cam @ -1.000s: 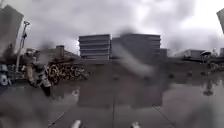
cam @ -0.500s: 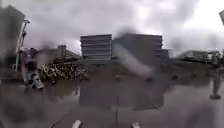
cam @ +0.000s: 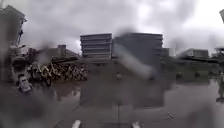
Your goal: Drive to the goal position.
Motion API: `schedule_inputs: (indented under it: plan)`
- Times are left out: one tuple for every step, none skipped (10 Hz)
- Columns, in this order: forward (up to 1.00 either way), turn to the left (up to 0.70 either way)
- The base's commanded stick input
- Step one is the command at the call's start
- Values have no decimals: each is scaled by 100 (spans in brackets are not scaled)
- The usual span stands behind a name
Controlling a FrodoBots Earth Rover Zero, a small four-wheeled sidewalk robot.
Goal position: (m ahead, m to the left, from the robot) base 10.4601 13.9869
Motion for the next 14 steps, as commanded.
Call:
schedule_inputs:
  plan:
    - [70, 0]
    - [70, 0]
    - [70, 0]
    - [70, 0]
    - [70, 0]
    - [70, 0]
    - [70, 0]
    - [70, 0]
    - [70, 0]
    - [70, 0]
    - [70, 0]
    - [70, 0]
    - [70, 0]
    - [70, 0]
